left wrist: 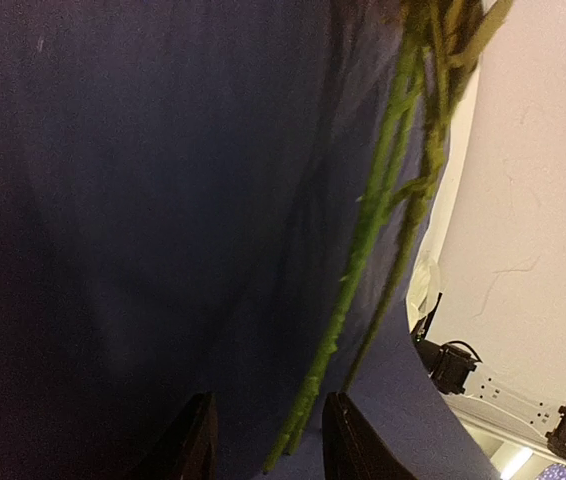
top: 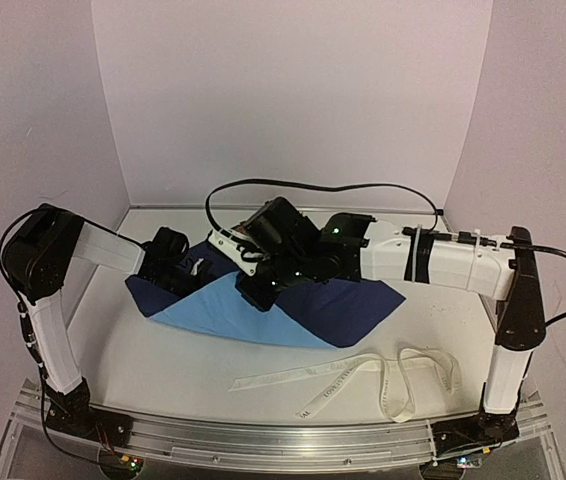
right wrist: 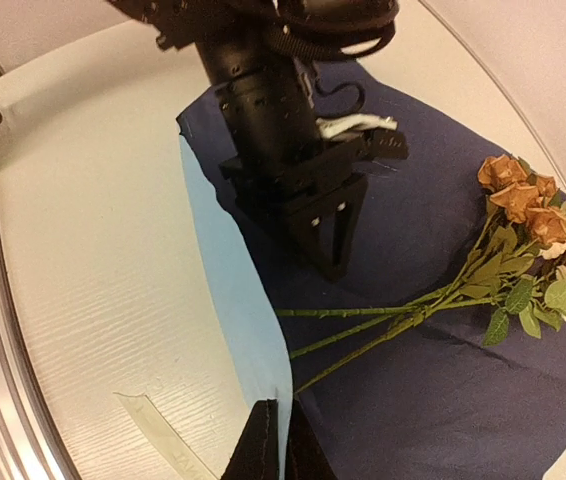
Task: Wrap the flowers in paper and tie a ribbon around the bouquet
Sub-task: Fold the bottom corner of the flattened wrapping paper at the center of the board.
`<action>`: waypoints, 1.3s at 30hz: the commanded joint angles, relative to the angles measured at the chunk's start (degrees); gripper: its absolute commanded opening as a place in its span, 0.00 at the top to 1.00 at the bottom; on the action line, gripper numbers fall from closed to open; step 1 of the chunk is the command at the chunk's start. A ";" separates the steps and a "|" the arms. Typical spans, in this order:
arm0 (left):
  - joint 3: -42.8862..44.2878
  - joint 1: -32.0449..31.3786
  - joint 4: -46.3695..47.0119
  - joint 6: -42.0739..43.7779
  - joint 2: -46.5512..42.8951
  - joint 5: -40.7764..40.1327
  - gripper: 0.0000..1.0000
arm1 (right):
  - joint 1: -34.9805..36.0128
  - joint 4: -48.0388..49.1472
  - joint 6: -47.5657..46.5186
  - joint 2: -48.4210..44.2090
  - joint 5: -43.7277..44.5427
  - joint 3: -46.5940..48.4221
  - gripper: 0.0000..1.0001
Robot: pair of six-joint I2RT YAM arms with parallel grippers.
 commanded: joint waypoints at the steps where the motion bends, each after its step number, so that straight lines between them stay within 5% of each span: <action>1: -2.31 -0.06 -1.34 1.80 0.52 -0.38 0.63 | -0.10 -3.30 -1.35 2.16 0.56 4.96 1.00; 16: 0.60 -0.01 -9.64 5.68 -1.86 -6.18 0.61 | -9.17 -3.69 0.08 9.29 -4.96 8.46 1.00; 27: 9.82 0.67 -20.55 8.96 -10.09 -18.42 0.51 | -11.26 -2.02 -2.59 17.27 -5.15 12.51 1.00; 39: 6.87 0.31 -23.99 10.60 -22.98 -25.25 0.45 | -11.75 4.33 -7.08 24.25 -1.44 15.74 1.00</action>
